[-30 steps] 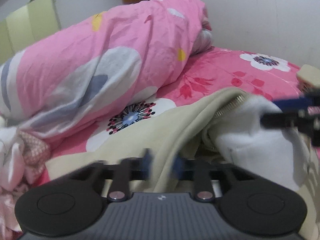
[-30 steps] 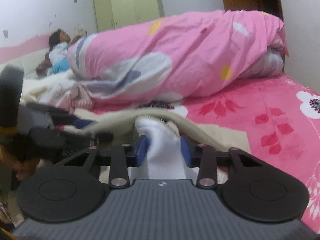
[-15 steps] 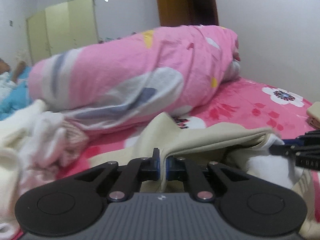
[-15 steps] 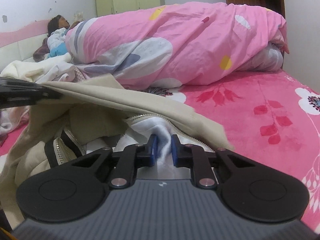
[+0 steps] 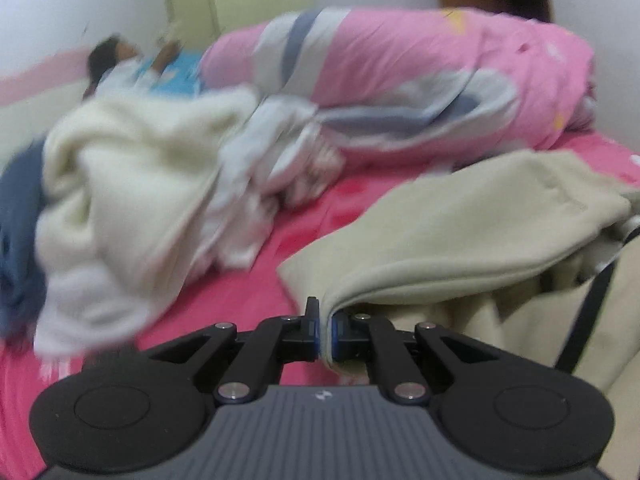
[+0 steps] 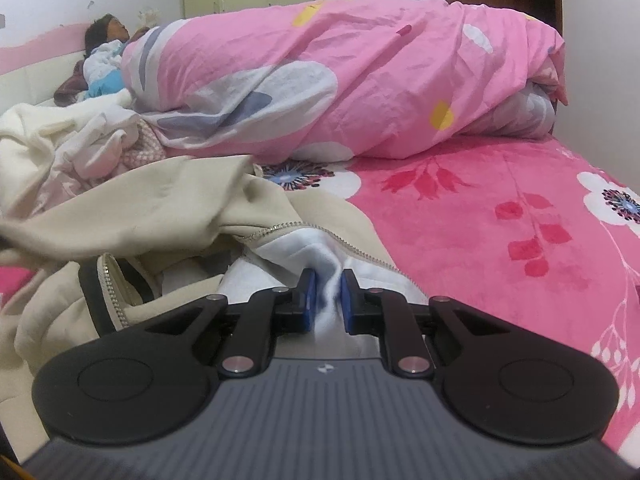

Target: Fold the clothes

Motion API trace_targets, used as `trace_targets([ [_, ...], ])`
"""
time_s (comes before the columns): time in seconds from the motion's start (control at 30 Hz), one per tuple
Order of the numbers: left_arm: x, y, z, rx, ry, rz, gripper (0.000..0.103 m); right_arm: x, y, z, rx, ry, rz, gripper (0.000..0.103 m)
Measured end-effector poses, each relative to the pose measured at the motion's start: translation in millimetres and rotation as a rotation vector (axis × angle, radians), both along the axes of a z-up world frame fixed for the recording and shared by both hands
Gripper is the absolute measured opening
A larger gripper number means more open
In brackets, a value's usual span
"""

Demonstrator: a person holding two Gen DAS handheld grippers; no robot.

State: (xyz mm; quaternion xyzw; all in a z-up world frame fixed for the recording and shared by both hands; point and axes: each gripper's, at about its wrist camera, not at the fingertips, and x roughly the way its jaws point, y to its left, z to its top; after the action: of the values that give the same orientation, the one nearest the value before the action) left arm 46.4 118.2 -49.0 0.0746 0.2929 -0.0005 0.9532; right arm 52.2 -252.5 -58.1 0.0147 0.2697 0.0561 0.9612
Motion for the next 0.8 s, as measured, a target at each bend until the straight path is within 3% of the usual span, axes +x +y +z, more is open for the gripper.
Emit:
trace_targets([
  [0.07,-6,5,-5,-0.017,0.010,0.000,0.009,0,2,-1,-0.007,0.006,-0.006,0.012],
  [0.13,-12,11,-9,-0.035,0.020,-0.001,0.019,1,3,-2,-0.012,0.011,-0.013,0.012],
  [0.27,-23,22,-18,-0.070,0.040,-0.001,0.059,2,6,-1,-0.010,0.020,-0.028,0.012],
  [0.3,-26,25,-21,-0.079,0.045,-0.002,0.063,1,6,-1,-0.008,0.021,-0.031,0.013],
  [0.4,-32,26,-4,-0.152,0.021,-0.057,0.070,1,7,-1,-0.009,0.022,-0.037,0.014],
  [0.47,-29,15,5,-0.145,0.010,-0.109,0.075,1,9,-1,-0.013,0.020,-0.039,0.015],
  [0.63,1,-43,7,-0.034,0.036,-0.235,0.076,-1,11,-3,-0.016,0.013,-0.045,0.015],
  [0.8,31,-84,-14,0.075,0.085,-0.330,0.071,-2,8,-4,-0.017,0.011,-0.031,0.015],
])
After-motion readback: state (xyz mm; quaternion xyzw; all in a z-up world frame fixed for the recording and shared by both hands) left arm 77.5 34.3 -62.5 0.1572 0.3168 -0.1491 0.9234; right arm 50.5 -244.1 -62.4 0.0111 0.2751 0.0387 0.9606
